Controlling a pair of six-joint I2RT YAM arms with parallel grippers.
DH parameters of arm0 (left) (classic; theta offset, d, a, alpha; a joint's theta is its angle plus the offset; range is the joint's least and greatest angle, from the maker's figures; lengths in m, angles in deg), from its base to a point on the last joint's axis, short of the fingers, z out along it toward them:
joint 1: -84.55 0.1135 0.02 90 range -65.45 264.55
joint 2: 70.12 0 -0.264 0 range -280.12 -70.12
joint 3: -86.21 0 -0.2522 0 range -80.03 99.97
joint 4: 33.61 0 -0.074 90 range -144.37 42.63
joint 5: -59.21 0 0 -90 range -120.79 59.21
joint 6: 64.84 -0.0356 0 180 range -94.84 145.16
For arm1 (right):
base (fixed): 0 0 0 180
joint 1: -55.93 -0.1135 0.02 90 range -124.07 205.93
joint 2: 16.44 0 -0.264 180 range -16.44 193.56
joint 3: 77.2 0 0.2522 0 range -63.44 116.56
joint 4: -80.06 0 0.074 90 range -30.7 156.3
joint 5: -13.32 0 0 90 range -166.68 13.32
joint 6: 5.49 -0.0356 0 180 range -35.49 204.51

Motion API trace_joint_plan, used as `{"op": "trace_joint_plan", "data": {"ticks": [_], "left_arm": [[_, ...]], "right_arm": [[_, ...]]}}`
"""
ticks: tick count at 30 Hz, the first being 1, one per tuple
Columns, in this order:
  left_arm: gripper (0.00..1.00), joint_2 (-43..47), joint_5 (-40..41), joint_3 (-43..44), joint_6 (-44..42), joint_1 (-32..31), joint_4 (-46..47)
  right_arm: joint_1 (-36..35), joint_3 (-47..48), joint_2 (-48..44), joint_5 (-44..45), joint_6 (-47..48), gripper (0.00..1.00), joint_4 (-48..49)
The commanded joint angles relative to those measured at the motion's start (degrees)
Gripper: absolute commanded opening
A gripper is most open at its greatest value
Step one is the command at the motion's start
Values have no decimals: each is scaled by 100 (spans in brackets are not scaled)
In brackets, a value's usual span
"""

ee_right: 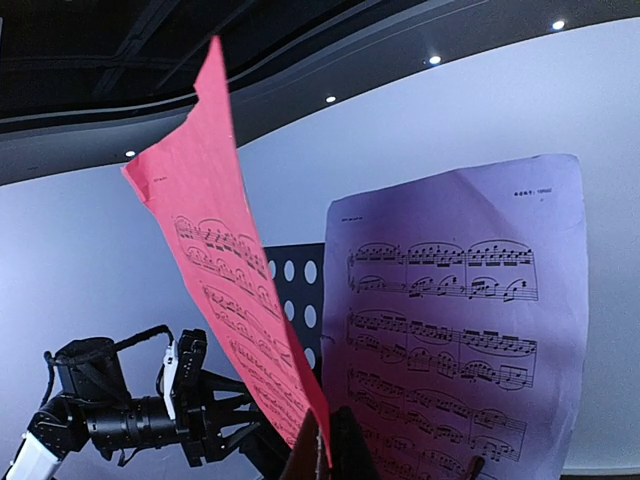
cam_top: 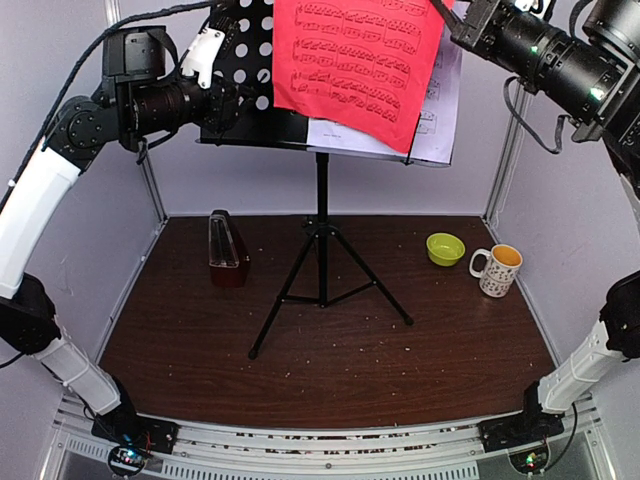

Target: Set up the instrument practice props

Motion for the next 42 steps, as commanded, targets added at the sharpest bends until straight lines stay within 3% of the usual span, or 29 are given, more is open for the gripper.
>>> {"op": "trace_joint_plan", "data": {"ticks": [1, 9, 18, 27, 42], "left_arm": [[48, -4, 98, 76, -30, 43, 55], [32, 10, 22, 35, -95, 71, 137], [25, 148, 157, -249, -86, 73, 303], [1, 347, -167, -604, 105, 71, 985], [0, 1001, -918, -2041, 291, 72, 3214]], "right_arm": [[47, 101, 23, 297, 131, 0, 177], [73, 94, 112, 495, 181, 0, 165], [124, 72, 176, 522, 227, 0, 160], [162, 38, 213, 440, 262, 0, 189], [174, -11, 393, 263, 269, 0, 384]]}}
